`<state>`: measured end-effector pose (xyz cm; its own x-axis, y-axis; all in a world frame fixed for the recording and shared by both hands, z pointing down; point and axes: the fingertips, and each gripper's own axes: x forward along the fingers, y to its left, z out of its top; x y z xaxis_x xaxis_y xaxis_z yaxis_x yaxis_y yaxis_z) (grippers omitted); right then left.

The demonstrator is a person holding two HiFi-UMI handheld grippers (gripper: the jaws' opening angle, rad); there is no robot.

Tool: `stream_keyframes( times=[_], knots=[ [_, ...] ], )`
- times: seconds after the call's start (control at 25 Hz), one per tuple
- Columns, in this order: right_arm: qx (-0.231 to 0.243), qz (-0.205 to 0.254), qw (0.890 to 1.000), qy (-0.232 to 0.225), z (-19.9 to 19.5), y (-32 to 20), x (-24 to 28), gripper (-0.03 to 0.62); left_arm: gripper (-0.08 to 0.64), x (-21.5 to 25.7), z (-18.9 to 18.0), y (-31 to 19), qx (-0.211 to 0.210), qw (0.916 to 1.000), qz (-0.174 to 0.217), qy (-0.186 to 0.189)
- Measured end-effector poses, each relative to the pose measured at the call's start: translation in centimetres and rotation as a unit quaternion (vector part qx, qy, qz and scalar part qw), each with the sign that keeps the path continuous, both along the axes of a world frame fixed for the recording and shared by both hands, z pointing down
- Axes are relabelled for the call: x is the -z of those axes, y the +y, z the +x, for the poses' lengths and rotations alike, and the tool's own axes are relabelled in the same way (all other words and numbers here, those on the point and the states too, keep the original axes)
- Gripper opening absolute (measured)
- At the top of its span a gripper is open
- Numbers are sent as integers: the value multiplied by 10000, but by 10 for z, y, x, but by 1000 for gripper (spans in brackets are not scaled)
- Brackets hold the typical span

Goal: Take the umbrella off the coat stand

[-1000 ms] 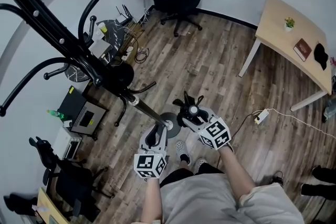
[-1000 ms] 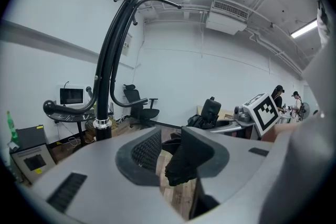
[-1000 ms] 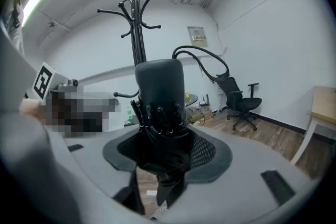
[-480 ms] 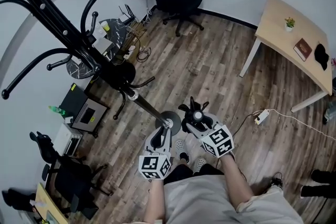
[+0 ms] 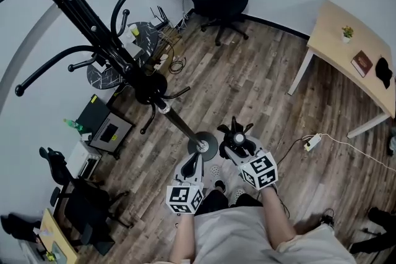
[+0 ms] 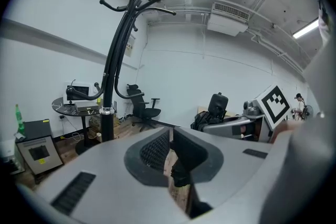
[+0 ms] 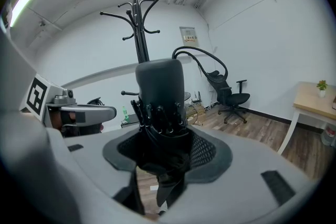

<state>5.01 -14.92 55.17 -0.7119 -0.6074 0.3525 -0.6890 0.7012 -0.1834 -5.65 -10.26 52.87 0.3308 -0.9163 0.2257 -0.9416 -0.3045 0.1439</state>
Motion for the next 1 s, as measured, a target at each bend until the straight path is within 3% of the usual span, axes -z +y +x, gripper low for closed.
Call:
stream_keyframes(
  times=[0.52,1.0],
  knots=[
    [7,147,9998,-135,-24,21,-1,229,21,0,-24,22,147,9998,142,10],
    [-64,143,9999,-32,-28,38,-17,230,23,-15,-7,32,-135,9999,41,-100]
  ],
)
